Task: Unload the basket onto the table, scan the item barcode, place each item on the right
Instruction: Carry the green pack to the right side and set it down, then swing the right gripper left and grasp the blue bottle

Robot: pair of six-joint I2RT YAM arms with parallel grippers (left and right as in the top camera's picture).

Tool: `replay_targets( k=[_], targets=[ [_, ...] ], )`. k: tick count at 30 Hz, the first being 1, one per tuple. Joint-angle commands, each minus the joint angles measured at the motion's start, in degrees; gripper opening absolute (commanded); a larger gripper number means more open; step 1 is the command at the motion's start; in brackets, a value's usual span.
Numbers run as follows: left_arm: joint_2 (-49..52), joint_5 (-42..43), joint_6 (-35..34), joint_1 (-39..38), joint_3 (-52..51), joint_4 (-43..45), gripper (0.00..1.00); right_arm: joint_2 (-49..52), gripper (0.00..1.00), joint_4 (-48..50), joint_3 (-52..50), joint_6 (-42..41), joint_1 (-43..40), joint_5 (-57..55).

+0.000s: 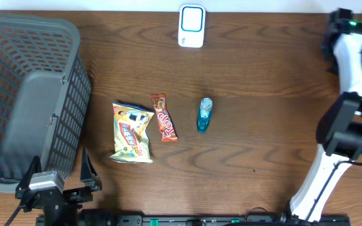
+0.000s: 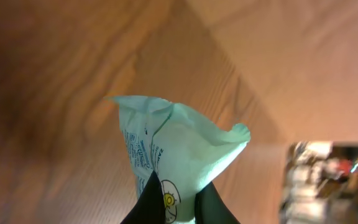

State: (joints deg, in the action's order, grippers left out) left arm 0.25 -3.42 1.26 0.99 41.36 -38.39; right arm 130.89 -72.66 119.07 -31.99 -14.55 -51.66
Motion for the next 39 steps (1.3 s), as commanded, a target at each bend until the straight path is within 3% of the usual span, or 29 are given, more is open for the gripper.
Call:
replay_targets(
  k=[1,7,12,22,27,35,39],
  targets=[
    [-0.09,-0.72,-0.48,-0.22,0.09,0.22,0.98,-0.04,0.01,-0.76,-0.31,-6.97,-4.02,9.2],
    [-0.09,-0.72,-0.48,-0.22,0.09,0.22,0.98,-0.04,0.03,-2.4,-0.31,-6.95,-7.63,11.69],
    [-0.09,-0.72,-0.48,-0.22,0.09,0.22,0.98,-0.07,0.32,-3.45,-0.28,-6.95,-8.41,11.56],
    [-0.09,-0.72,-0.48,-0.22,0.09,0.22,0.98,-2.19,0.37,-5.88,-0.24,-6.95,-8.35,9.42],
    [-0.09,-0.72,-0.48,-0.22,0.09,0.24,0.98,-8.94,0.42,-5.75,-0.24,-5.77,-7.17,24.92],
    [-0.09,-0.7,-0.5,-0.22,0.09,0.31,0.98,-21.35,0.4,-7.3,-0.24,-3.61,-2.95,58.97],
    [-0.09,-0.7,-0.5,-0.22,0.09,0.33,0.98,-24.33,0.45,-9.77,-0.24,-3.04,2.43,67.25]
  ],
)
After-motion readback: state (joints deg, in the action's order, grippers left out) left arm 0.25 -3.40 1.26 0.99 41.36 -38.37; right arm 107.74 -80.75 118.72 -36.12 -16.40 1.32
